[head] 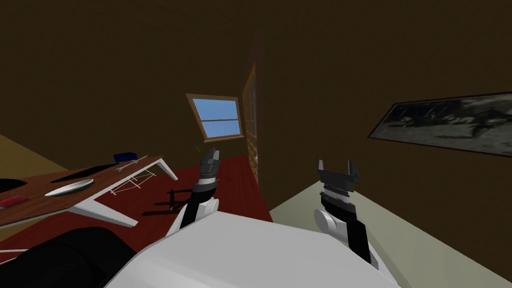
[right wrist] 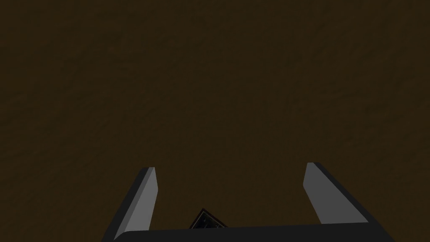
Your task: Push the door open
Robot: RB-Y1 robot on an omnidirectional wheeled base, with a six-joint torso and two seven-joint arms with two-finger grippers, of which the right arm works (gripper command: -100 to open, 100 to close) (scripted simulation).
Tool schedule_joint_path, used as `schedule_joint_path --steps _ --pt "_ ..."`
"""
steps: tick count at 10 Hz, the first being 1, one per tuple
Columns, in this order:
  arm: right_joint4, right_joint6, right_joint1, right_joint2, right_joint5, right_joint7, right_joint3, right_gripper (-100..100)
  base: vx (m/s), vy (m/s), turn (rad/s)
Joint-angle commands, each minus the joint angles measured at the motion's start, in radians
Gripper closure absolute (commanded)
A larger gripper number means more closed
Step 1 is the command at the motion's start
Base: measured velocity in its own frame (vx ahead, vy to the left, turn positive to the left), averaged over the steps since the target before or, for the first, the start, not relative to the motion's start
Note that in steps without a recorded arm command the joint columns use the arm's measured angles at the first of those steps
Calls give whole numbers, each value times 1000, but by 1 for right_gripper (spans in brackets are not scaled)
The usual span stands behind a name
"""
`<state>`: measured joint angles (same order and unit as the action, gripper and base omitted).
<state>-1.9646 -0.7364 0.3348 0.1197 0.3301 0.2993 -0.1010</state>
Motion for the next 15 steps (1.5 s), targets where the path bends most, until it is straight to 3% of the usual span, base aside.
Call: schedule_joint_path --steps 1,15 --pt "28 -11 -9 3 17 13 -1 -100 50 198 -268" --pt "267 -90 -90 38 179 127 -21 -100 53 175 -309"
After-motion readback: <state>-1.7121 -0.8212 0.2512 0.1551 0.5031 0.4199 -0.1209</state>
